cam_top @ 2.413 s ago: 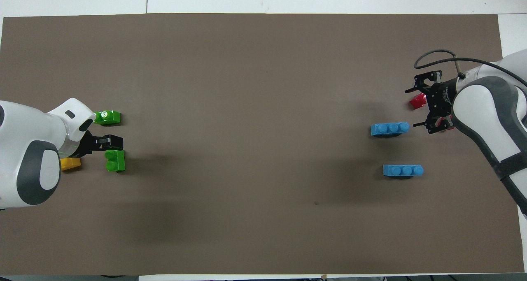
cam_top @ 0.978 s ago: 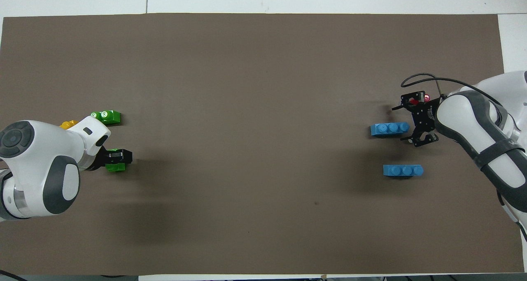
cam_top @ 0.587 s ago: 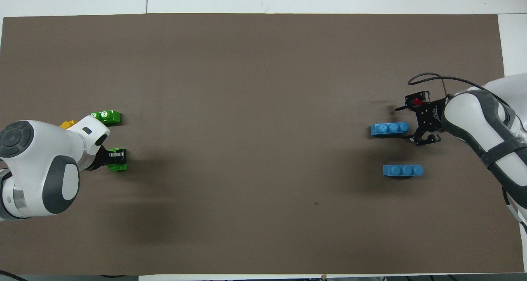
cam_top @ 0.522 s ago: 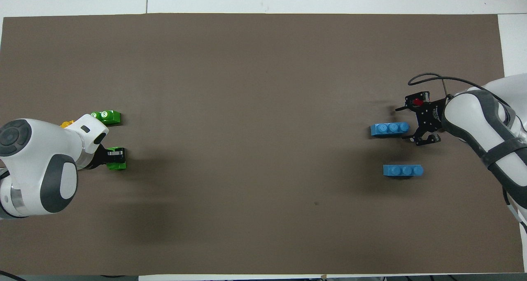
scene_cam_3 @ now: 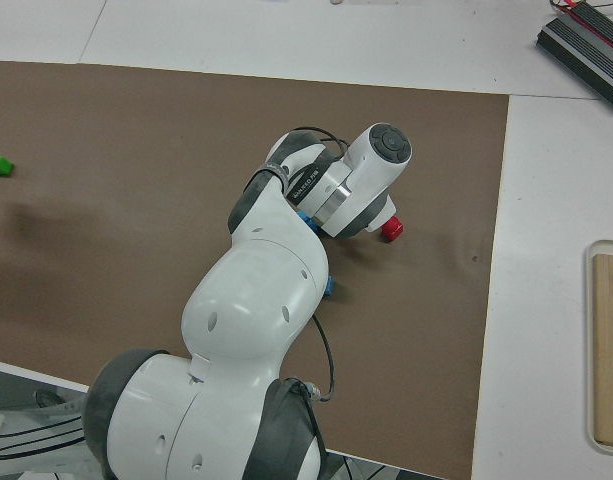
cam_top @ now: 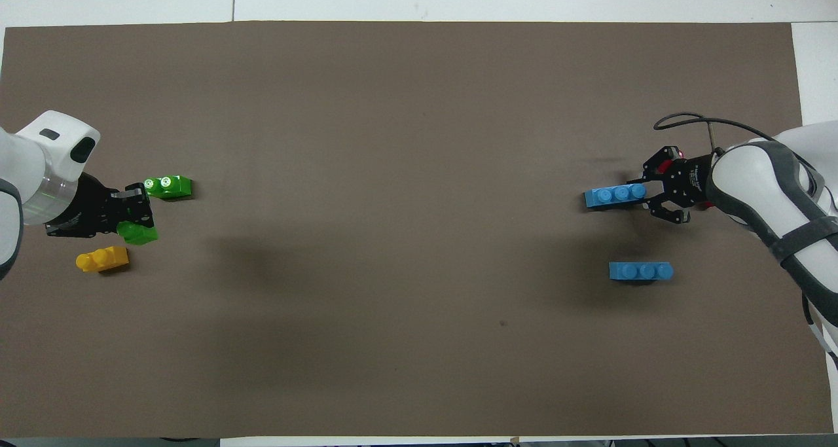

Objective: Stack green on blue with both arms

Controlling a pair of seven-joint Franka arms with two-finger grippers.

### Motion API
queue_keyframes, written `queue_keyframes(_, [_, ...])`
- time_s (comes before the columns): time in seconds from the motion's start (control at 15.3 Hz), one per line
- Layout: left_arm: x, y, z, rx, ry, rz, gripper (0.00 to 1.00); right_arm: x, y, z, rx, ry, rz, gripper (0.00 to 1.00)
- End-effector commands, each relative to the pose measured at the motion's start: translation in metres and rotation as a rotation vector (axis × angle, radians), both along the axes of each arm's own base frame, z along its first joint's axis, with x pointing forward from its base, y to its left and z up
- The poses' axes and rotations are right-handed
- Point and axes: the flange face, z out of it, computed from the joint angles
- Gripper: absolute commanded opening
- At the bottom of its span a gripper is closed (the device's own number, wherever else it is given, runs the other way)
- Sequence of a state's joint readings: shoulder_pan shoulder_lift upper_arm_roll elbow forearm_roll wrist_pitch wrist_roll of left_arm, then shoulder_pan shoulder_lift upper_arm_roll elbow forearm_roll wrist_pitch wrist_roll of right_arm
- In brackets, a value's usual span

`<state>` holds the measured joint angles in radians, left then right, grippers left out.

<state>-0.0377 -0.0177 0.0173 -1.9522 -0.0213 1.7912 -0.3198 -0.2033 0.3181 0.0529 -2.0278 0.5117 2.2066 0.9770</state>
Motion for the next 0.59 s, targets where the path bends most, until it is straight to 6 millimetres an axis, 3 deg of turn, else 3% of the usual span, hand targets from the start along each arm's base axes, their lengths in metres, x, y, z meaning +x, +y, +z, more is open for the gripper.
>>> queue_keyframes(0.0, [-0.006, -0.005, 0.005, 0.013, 0.029, 0.071, 0.00, 0.000, 0.000, -0.001, 0.014, -0.030, 0.001, 0.00])
queue_keyframes(0.13, [-0.004, -0.006, 0.009, 0.020, 0.014, 0.123, 0.00, 0.004, 0.001, 0.002, 0.014, -0.038, 0.001, 0.00])
queue_keyframes(0.26, [-0.004, -0.006, 0.011, 0.025, 0.013, 0.160, 0.00, 0.022, 0.013, 0.014, 0.017, -0.062, 0.014, 0.00])
queue_keyframes(0.39, [-0.002, -0.002, 0.017, 0.024, 0.004, 0.174, 0.00, 0.039, 0.053, 0.033, 0.056, -0.083, -0.011, 0.00])
queue_keyframes(0.52, [-0.002, 0.007, 0.016, 0.022, 0.007, 0.202, 0.00, 0.055, 0.112, 0.057, 0.084, -0.092, -0.015, 0.00])
